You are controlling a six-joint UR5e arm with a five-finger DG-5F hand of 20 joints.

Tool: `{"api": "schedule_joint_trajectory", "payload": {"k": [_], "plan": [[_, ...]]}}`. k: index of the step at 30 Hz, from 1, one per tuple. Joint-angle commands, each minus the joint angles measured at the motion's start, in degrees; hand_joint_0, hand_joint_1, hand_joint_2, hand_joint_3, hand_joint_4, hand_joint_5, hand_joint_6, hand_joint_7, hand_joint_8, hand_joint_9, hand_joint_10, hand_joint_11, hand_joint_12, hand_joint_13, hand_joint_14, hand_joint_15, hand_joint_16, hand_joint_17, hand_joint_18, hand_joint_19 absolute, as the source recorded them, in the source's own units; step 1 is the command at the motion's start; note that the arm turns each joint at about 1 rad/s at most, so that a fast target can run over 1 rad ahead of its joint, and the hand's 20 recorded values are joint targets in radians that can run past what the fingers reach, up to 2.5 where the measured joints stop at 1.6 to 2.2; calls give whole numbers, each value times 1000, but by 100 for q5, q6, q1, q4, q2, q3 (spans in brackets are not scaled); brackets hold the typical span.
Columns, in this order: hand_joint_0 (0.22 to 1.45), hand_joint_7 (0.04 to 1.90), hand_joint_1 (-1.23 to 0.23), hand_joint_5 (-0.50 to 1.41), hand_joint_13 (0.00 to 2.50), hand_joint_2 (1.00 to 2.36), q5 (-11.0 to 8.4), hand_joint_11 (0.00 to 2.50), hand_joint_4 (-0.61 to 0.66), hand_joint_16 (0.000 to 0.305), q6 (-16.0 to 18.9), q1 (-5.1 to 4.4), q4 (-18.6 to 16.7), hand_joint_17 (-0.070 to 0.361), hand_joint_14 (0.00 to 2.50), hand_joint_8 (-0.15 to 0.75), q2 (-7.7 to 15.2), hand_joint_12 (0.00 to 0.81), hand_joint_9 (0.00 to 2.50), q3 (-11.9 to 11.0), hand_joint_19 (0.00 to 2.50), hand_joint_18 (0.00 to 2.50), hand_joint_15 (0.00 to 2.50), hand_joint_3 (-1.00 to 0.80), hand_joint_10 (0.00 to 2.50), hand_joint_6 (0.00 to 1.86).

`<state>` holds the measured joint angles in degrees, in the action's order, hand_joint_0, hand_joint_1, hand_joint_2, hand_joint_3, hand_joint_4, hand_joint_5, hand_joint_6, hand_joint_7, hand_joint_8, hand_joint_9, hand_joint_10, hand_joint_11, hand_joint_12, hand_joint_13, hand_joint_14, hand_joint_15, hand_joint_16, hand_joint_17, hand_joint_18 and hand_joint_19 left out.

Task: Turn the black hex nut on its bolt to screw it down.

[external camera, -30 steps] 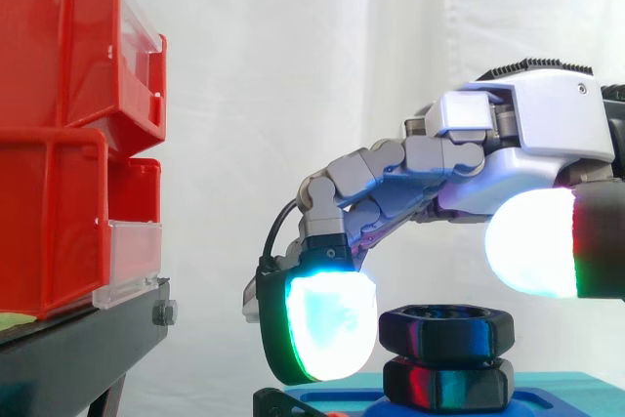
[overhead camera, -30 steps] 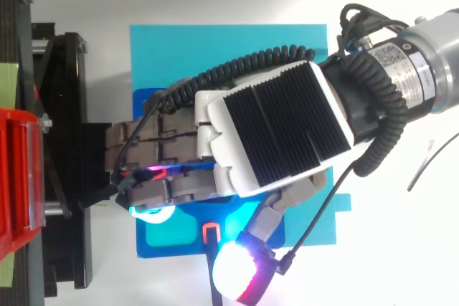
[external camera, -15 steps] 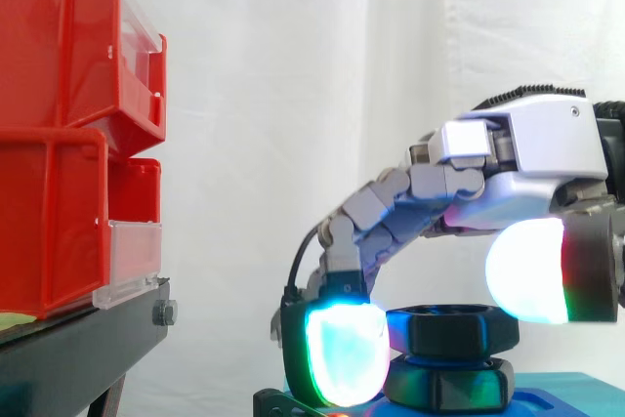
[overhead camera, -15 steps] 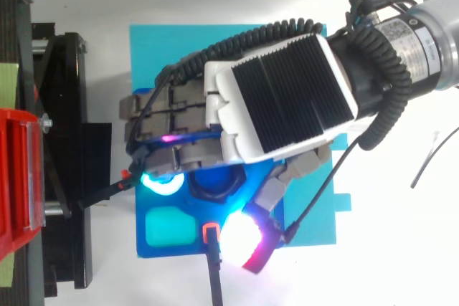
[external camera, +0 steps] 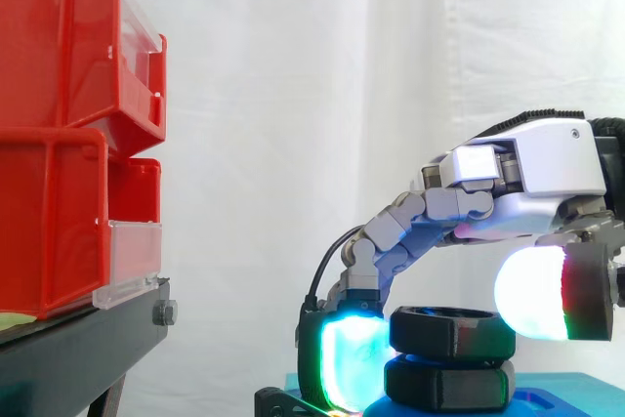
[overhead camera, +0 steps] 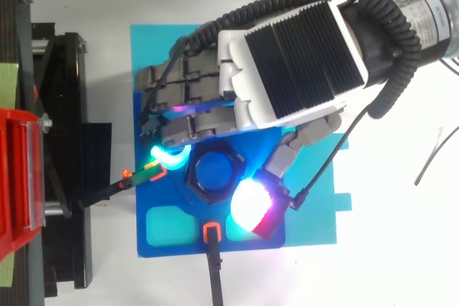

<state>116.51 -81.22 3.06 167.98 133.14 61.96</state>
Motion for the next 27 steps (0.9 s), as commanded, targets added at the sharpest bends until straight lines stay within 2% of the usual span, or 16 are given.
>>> {"api": "schedule_joint_trajectory", "payload": {"k": [1, 2, 6, 12, 24, 26, 27], "plan": [[466, 1024, -290, -142, 548, 1000, 12, 418, 365, 54, 10, 28, -29, 120, 4, 359, -7, 369, 648, -26, 413, 677, 150, -500, 10, 623], [466, 1177, -289, -131, 547, 1000, 12, 400, 374, 54, 10, 28, -29, 121, 5, 354, -7, 372, 623, -26, 422, 671, 153, -500, 9, 516], [467, 1023, -290, -160, 536, 1000, 12, 349, 366, 54, 19, 37, -2, 121, 5, 346, 1, 371, 578, -123, 424, 663, 146, -500, 8, 502], [467, 915, -291, -175, 529, 1000, 12, 313, 335, 54, 27, 45, -11, 121, 4, 340, 1, 370, 539, -395, 414, 652, 147, -500, 8, 503], [467, 835, -292, -186, 521, 1000, 12, 277, 301, 54, 36, -34, -81, 121, 4, 332, 1, 372, 511, -395, 424, 644, 138, -500, 7, 502], [468, 867, -290, -181, 519, 1000, -14, 277, 314, 54, 36, -86, -64, 121, 4, 332, 1, 372, 509, -386, 418, 641, 135, -500, 7, 503], [468, 960, -290, -160, 517, 1000, -23, 293, 358, 54, 36, -122, -64, 120, 4, 334, 1, 370, 516, -369, 419, 638, 136, -500, 7, 502]]}}
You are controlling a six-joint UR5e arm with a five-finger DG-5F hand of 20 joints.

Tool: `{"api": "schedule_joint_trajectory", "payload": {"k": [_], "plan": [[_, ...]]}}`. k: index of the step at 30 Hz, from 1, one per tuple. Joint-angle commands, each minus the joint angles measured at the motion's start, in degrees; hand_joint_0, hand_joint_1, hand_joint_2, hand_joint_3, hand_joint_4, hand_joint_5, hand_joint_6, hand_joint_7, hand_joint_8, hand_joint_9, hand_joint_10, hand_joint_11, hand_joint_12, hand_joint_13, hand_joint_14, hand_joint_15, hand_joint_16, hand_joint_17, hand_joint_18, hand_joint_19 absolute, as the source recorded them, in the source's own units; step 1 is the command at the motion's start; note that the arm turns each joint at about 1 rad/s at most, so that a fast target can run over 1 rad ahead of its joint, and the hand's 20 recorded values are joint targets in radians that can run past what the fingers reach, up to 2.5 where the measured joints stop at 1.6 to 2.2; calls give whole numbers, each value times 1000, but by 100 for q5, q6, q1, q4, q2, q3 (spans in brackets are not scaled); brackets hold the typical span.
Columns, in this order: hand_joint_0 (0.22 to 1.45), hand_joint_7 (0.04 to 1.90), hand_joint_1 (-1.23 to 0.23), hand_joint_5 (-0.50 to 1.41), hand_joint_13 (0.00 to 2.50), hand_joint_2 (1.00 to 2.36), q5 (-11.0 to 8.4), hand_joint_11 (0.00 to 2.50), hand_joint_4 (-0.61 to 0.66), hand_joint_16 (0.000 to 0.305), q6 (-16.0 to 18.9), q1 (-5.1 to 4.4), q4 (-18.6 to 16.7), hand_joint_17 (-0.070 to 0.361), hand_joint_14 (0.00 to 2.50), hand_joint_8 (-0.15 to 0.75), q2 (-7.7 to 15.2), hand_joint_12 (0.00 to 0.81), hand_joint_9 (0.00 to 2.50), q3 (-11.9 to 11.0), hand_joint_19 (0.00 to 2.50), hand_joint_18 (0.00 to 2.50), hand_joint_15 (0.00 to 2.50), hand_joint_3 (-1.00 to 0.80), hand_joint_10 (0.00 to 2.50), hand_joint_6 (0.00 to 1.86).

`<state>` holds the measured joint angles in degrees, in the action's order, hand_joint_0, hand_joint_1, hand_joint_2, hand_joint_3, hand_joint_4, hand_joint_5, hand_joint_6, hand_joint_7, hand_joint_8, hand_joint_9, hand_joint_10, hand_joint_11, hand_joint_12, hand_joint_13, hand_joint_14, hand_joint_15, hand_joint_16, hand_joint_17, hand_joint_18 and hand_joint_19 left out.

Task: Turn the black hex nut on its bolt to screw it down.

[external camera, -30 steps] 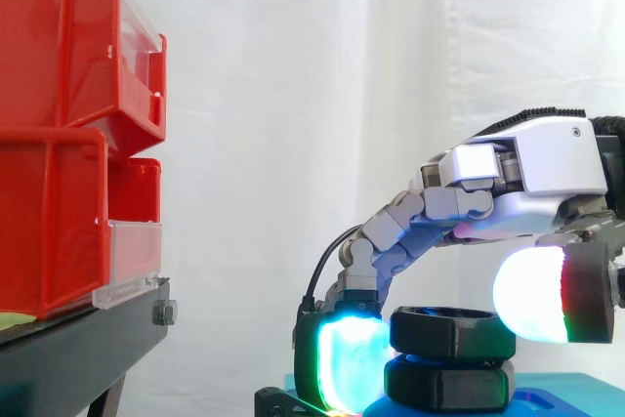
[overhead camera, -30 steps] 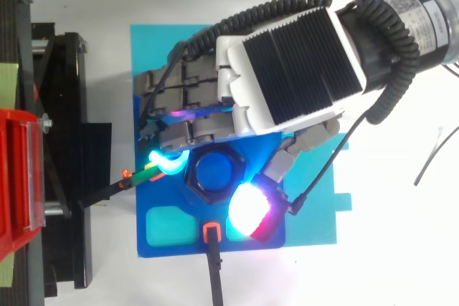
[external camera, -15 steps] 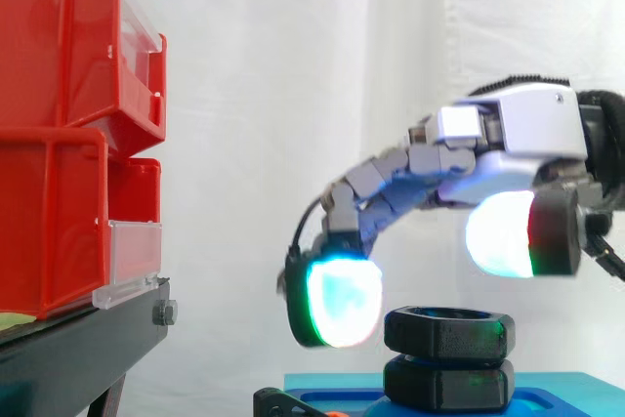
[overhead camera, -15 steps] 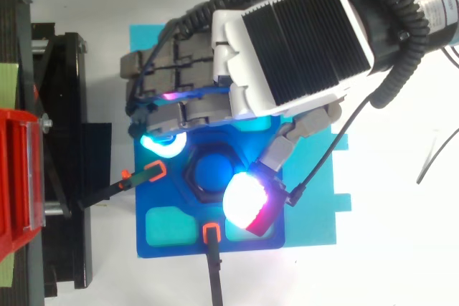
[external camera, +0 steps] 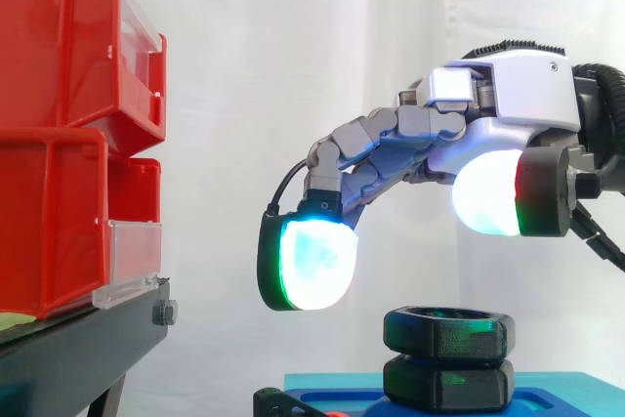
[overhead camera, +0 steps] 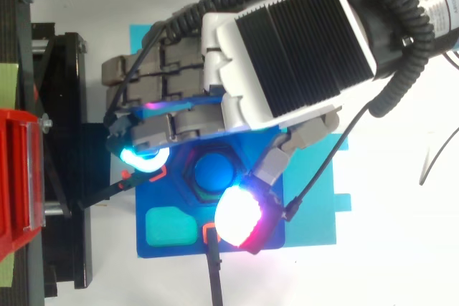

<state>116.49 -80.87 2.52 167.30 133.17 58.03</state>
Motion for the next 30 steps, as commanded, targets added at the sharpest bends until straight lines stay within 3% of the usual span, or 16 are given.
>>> {"api": "schedule_joint_trajectory", "payload": {"k": [1, 2, 6, 8, 12, 19, 30], "plan": [[469, 1015, -290, -152, 516, 1000, -21, 307, 373, 54, 1, -68, 4, 120, 4, 337, -2, 370, 532, 24, 419, 636, 137, -500, 8, 503], [469, 1080, -290, -142, 519, 1000, -135, 323, 381, 54, 18, -182, -4, 120, 4, 338, -2, 371, 539, 103, 422, 636, 138, -500, 7, 502], [469, 1207, -293, -123, 522, 1000, -434, 332, 379, 54, 106, -340, -4, 121, 4, 343, -2, 371, 553, 191, 419, 646, 138, -500, 8, 501], [469, 1175, -295, -126, 522, 1000, -531, 324, 371, 54, 159, -393, -22, 121, 4, 344, -2, 370, 556, 200, 418, 652, 145, -500, 8, 530], [471, 1083, -302, -134, 525, 1000, -539, 344, 351, 53, 194, -454, -39, 120, 4, 349, -2, 368, 574, 200, 418, 654, 143, -500, 8, 597], [476, 933, -307, -151, 530, 1000, -557, 393, 355, 53, 194, -454, -22, 118, 4, 353, -2, 366, 617, 200, 421, 660, 142, -500, 9, 711], [480, 851, -311, -163, 554, 1000, -504, 505, 339, 52, 194, -296, 4, 117, 5, 366, 7, 362, 730, 208, 425, 679, 153, -500, 14, 807]]}}
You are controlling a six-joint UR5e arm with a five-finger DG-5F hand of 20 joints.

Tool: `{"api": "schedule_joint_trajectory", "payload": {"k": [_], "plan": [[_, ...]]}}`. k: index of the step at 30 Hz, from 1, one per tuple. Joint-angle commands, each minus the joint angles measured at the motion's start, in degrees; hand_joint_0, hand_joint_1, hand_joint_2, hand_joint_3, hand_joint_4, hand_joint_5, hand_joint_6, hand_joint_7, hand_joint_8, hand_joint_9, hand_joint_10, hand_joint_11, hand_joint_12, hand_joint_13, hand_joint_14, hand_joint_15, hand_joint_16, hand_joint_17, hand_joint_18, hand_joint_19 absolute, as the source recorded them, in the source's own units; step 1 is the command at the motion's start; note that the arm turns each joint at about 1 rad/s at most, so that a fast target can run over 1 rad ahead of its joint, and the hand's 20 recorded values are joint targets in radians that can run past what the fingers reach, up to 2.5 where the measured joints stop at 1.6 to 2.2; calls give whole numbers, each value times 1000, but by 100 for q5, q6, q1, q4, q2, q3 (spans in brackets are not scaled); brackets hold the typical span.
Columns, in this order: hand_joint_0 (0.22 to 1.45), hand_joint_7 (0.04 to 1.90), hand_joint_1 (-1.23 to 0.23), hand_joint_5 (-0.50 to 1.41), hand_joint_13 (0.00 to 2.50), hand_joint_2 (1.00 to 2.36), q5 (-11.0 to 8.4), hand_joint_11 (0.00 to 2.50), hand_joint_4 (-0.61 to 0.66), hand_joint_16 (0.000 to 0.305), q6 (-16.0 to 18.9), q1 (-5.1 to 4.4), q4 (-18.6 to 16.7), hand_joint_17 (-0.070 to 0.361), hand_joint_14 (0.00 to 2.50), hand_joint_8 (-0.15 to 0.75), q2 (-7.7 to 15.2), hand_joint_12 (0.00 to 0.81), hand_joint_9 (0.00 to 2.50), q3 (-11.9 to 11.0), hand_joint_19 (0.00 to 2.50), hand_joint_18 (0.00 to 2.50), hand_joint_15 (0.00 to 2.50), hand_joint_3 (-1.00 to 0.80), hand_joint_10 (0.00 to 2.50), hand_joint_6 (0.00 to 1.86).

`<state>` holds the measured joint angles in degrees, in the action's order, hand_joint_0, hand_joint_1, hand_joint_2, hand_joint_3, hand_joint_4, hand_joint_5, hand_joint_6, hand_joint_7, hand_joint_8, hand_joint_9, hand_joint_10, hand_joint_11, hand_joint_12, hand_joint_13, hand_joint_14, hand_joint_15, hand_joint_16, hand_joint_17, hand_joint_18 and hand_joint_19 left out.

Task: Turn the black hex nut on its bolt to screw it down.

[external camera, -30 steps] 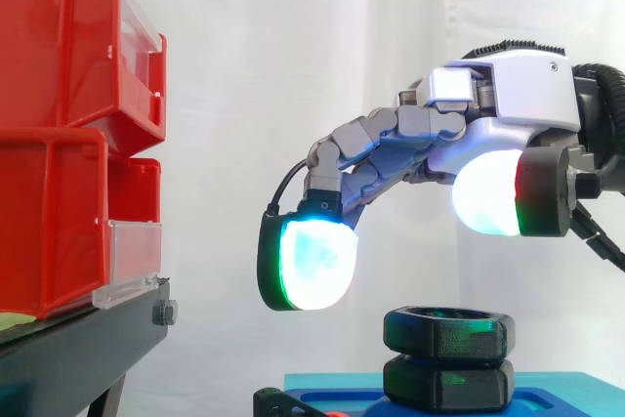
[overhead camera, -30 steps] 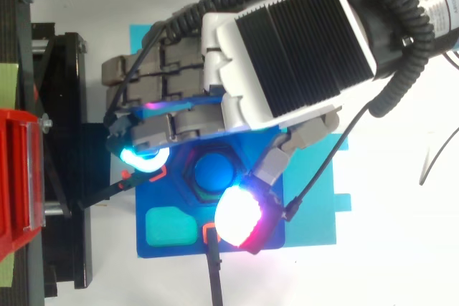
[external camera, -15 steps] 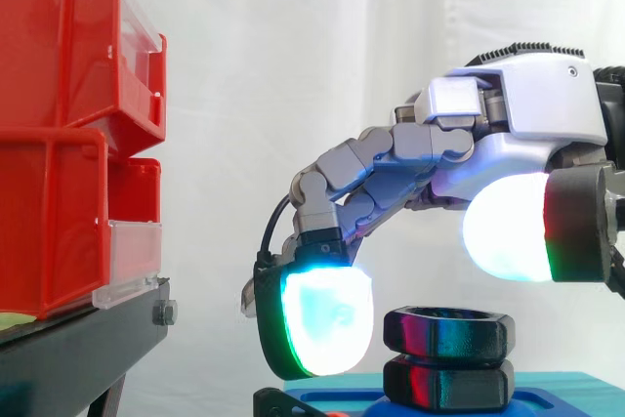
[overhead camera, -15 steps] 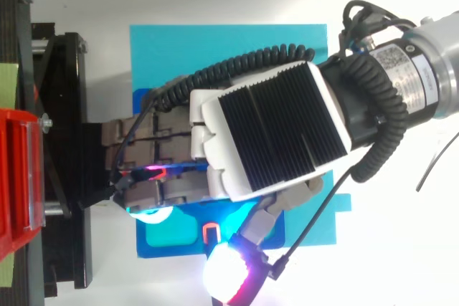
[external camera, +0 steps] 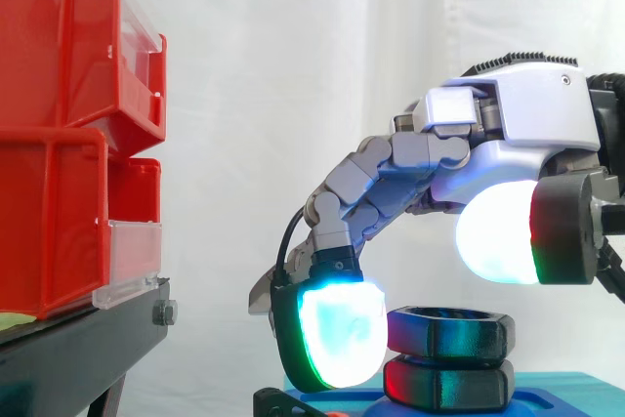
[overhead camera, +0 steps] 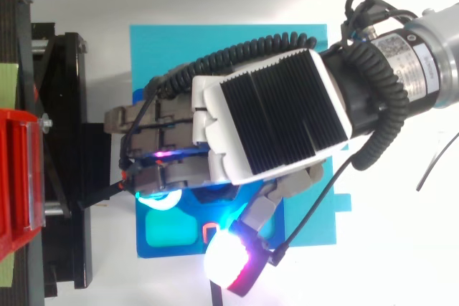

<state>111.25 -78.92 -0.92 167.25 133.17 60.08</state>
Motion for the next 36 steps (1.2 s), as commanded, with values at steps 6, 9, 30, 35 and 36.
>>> {"api": "schedule_joint_trajectory", "payload": {"k": [6, 9, 30, 35, 36], "plan": [[482, 852, -313, -164, 558, 1000, 142, 547, 344, 52, -9, 127, 27, 117, 5, 370, -1, 362, 771, 3, 427, 688, 158, -500, 14, 821], [483, 851, -312, -164, 569, 1000, 177, 565, 349, 52, -9, 162, 36, 116, 5, 371, -1, 364, 787, 12, 428, 688, 164, -500, 15, 824], [485, 848, -312, -165, 577, 1000, 538, 584, 348, 52, -9, 496, 1, 116, 5, 372, 7, 362, 805, 21, 435, 694, 169, -500, 12, 823], [485, 854, -312, -161, 577, 1000, 617, 583, 341, 52, -9, 531, 1, 116, 6, 371, -1, 362, 806, 30, 435, 694, 169, -500, 13, 796], [486, 863, -312, -156, 577, 1000, 617, 581, 346, 52, -9, 531, 1, 116, 5, 371, -1, 362, 805, 21, 435, 693, 169, -500, 14, 772]]}}
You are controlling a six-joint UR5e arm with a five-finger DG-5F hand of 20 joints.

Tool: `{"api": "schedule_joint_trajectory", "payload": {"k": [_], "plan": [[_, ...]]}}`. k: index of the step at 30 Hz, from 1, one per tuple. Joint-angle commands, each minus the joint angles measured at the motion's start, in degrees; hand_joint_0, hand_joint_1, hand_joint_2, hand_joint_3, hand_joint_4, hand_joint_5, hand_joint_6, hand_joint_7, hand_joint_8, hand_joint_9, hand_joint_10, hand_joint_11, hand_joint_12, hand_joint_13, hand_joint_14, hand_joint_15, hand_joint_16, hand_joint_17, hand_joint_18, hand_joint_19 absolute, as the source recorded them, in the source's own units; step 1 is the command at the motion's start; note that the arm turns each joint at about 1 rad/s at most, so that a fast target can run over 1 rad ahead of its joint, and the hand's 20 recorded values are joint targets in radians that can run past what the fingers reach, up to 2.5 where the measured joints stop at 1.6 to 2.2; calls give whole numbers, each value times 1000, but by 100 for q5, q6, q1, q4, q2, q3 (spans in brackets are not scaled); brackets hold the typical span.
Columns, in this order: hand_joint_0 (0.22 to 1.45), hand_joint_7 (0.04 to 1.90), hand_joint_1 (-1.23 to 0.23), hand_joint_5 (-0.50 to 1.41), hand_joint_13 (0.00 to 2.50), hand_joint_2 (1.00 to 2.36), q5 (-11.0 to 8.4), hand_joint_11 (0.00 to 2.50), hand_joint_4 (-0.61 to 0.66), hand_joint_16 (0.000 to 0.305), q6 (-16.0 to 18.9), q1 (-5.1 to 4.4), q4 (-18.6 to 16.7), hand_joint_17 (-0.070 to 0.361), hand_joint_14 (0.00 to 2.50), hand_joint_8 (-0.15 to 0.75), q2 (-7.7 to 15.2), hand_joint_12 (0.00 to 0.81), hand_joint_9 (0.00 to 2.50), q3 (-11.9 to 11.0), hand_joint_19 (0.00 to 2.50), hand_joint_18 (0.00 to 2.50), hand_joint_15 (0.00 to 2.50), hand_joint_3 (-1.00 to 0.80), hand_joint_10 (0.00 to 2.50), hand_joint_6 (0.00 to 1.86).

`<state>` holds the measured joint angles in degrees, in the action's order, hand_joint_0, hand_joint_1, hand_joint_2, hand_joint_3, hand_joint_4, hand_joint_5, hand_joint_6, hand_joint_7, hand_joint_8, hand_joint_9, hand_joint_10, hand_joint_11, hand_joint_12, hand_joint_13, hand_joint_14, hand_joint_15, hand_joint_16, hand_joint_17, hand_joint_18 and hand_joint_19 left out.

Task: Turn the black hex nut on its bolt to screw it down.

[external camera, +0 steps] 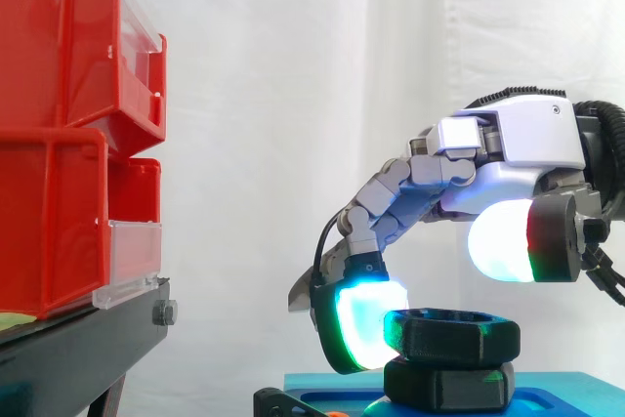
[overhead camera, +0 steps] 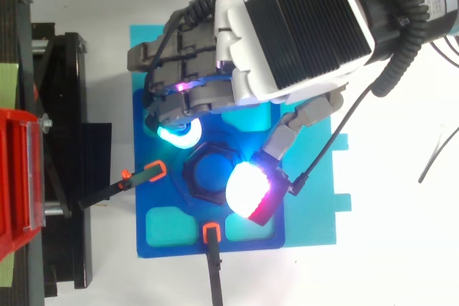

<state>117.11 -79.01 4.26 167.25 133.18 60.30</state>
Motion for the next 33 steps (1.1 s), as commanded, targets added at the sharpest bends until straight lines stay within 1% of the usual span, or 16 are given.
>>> {"api": "schedule_joint_trajectory", "payload": {"k": [1, 4, 5, 6, 7, 10, 11, 13, 17, 19, 23, 25, 27, 30, 31, 33], "plan": [[485, 875, -312, -154, 577, 1000, 31, 568, 350, 52, 0, 13, 0, 116, 5, 370, -3, 362, 795, 8, 436, 691, 173, -500, 12, 753], [486, 1076, -311, -133, 574, 1000, 40, 533, 359, 51, 9, 13, -35, 116, 5, 362, -3, 362, 765, -1, 443, 684, 171, -500, 12, 601], [485, 1198, -309, -122, 572, 1000, 40, 519, 369, 52, 9, 4, -79, 116, 7, 360, -3, 362, 752, -1, 442, 680, 170, -500, 12, 511], [485, 1171, -308, -127, 571, 1000, 40, 513, 374, 52, 9, -5, -105, 116, 6, 359, -3, 362, 746, -1, 435, 677, 171, -500, 14, 501], [485, 1142, -308, -132, 570, 1000, 40, 512, 375, 52, 9, -31, -228, 116, 5, 356, -3, 362, 739, -1, 438, 674, 171, -500, 12, 501], [485, 1041, -309, -149, 569, 1000, 40, 496, 374, 52, 18, -57, -378, 116, 6, 355, -3, 364, 727, -1, 437, 668, 170, -500, 12, 502], [485, 1009, -308, -154, 570, 1000, 40, 488, 365, 52, 35, -75, -518, 117, 5, 355, -3, 364, 725, -1, 437, 666, 173, -500, 12, 503], [485, 985, -308, -157, 570, 1000, 40, 482, 364, 52, 70, -110, -729, 117, 6, 354, -3, 365, 721, 8, 437, 665, 172, -500, 13, 503], [484, 939, -309, -163, 567, 1000, 31, 471, 343, 52, 132, -172, -984, 117, 6, 350, 6, 365, 711, -1, 437, 664, 167, -500, 11, 503], [484, 930, -308, -165, 567, 1000, 31, 461, 344, 52, 149, -180, -1011, 117, 5, 349, -3, 366, 708, -1, 437, 663, 171, -500, 13, 503], [484, 920, -308, -166, 567, 1000, 14, 458, 338, 52, 141, -251, -993, 117, 5, 348, 6, 366, 705, -1, 437, 661, 167, -500, 11, 503], [484, 921, -308, -166, 566, 1000, 5, 458, 339, 52, 141, -303, -984, 117, 5, 348, 6, 366, 703, 34, 438, 658, 170, -500, 11, 503], [484, 916, -308, -166, 567, 1000, -48, 460, 338, 52, 149, -356, -1028, 117, 5, 348, -3, 366, 704, 175, 445, 660, 164, -500, 13, 503], [484, 926, -307, -165, 567, 1000, -92, 455, 339, 52, 149, -374, -1055, 117, 5, 347, 6, 366, 707, 236, 438, 661, 171, -500, 11, 503], [484, 926, -307, -164, 568, 1000, -136, 463, 343, 52, 158, -400, -1037, 117, 6, 348, -3, 365, 706, 262, 438, 661, 171, -500, 11, 503], [485, 932, -307, -162, 569, 1000, -136, 460, 342, 52, 158, -418, -1028, 116, 5, 347, -3, 365, 709, 254, 438, 661, 171, -500, 13, 503]]}}
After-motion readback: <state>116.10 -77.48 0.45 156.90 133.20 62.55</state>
